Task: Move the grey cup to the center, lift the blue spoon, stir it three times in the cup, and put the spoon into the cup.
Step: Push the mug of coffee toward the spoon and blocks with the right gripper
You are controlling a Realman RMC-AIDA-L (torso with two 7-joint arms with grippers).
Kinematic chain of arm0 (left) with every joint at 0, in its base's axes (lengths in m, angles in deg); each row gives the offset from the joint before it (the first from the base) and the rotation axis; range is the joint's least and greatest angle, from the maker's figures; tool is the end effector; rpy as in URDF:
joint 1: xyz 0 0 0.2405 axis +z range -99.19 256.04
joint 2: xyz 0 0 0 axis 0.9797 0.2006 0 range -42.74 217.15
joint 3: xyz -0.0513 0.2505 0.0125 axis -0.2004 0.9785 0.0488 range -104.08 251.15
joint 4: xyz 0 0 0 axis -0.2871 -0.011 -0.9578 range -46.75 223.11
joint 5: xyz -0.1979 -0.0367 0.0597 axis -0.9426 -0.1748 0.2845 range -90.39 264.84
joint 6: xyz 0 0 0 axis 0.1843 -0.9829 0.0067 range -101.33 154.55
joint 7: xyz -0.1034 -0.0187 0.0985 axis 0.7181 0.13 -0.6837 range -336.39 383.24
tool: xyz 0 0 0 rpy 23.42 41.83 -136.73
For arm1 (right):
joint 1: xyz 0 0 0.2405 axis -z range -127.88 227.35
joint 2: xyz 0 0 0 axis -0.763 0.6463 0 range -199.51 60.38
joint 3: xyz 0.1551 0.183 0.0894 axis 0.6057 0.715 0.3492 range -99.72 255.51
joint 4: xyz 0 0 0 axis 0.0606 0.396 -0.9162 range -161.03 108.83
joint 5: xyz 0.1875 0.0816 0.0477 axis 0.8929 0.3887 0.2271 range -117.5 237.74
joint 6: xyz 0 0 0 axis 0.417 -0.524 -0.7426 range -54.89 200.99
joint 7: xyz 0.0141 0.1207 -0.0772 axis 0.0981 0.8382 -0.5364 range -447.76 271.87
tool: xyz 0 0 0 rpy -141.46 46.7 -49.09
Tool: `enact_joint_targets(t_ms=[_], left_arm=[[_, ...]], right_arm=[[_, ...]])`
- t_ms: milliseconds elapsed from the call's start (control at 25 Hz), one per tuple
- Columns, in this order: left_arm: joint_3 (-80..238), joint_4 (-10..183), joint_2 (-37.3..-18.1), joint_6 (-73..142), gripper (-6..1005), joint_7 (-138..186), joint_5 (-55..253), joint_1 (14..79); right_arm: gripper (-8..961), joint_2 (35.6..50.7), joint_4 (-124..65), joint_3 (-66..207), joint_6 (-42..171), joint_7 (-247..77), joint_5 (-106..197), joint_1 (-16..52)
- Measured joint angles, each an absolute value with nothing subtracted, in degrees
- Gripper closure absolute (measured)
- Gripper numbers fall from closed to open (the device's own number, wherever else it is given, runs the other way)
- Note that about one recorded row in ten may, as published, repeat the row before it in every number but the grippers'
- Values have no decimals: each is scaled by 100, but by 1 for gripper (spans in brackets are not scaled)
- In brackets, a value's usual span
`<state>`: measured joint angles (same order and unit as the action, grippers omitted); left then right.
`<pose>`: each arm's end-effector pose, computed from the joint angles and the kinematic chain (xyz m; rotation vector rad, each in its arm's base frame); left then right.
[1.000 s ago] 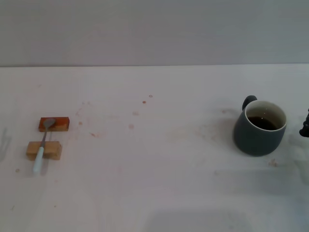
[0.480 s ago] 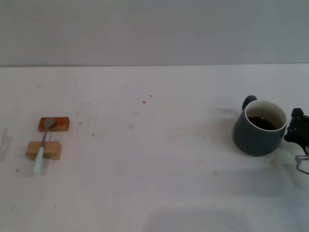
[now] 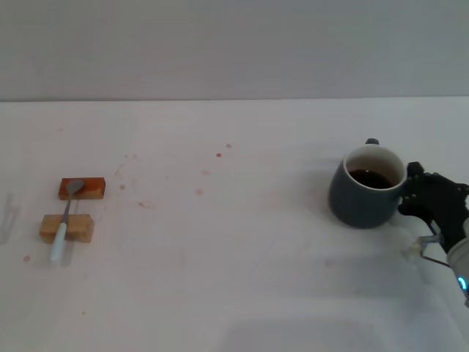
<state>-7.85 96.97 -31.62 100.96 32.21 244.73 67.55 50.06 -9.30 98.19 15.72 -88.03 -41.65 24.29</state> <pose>-0.3959 0.2499 0.0323 -1.3503 -0.5580 -0.5806 0.3215 0.3171 -0.0699 -1.7206 0.6909 0.5658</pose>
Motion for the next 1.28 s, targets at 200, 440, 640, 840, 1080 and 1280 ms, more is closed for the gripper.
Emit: enact_joint_targets(t_ms=[200, 440, 640, 840, 1080, 1280], left_arm=[[-785, 9697, -3162, 10096, 165, 3221, 24473, 6742], [-785, 9697, -3162, 10096, 165, 3221, 24473, 6697], [-785, 9697, -3154, 10096, 165, 3221, 24466, 6688], [-785, 9697, -3143, 10097, 165, 3221, 24445, 6670], [-794, 9697, -3143, 10096, 165, 3218, 24438, 6657], [-817, 9689, -3136, 10096, 166, 3209, 24436, 6652]], right_arm=[[955, 5006, -774, 9597, 1599, -8803, -4165, 2315], [955, 5006, -610, 9420, 1654, -8803, -4165, 2177], [955, 5005, -497, 9371, 1655, -8803, -4207, 2106], [955, 5005, -361, 9372, 1679, -8769, -4436, 2037], [955, 5005, -188, 9372, 1841, -8793, -4494, 1921], [955, 5005, -85, 9376, 1961, -8767, -4733, 1824]])
